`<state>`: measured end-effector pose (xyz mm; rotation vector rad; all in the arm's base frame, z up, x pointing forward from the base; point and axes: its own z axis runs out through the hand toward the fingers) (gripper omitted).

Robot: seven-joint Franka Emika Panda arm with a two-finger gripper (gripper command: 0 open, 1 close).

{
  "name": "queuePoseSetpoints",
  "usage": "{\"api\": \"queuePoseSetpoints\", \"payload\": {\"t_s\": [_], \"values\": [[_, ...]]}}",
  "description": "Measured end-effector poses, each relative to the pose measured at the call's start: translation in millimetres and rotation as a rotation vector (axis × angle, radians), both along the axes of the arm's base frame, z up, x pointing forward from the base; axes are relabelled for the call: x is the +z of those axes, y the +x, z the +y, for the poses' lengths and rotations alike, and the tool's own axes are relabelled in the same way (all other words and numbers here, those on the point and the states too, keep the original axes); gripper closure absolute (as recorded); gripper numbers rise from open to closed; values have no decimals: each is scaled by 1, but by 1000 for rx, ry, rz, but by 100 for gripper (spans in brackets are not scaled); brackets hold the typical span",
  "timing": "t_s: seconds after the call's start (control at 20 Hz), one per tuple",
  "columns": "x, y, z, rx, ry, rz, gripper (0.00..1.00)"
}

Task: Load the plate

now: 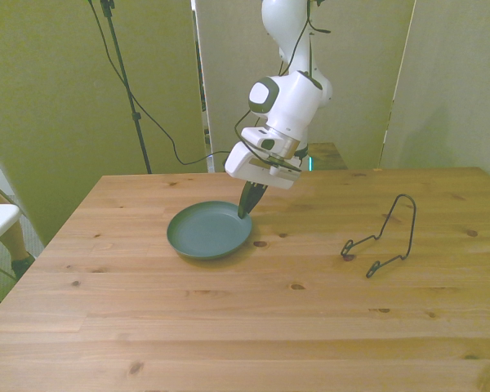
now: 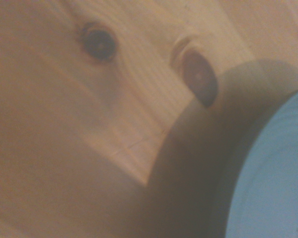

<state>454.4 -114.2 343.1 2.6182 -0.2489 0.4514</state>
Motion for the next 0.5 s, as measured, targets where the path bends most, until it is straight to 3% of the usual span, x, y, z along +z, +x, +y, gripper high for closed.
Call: {"api": "queuePoseSetpoints", "payload": {"t_s": [0.25, 0.5], "values": [[41, 29, 4, -33, 79, 4, 100], [126, 55, 29, -102, 301, -3, 100]]}}
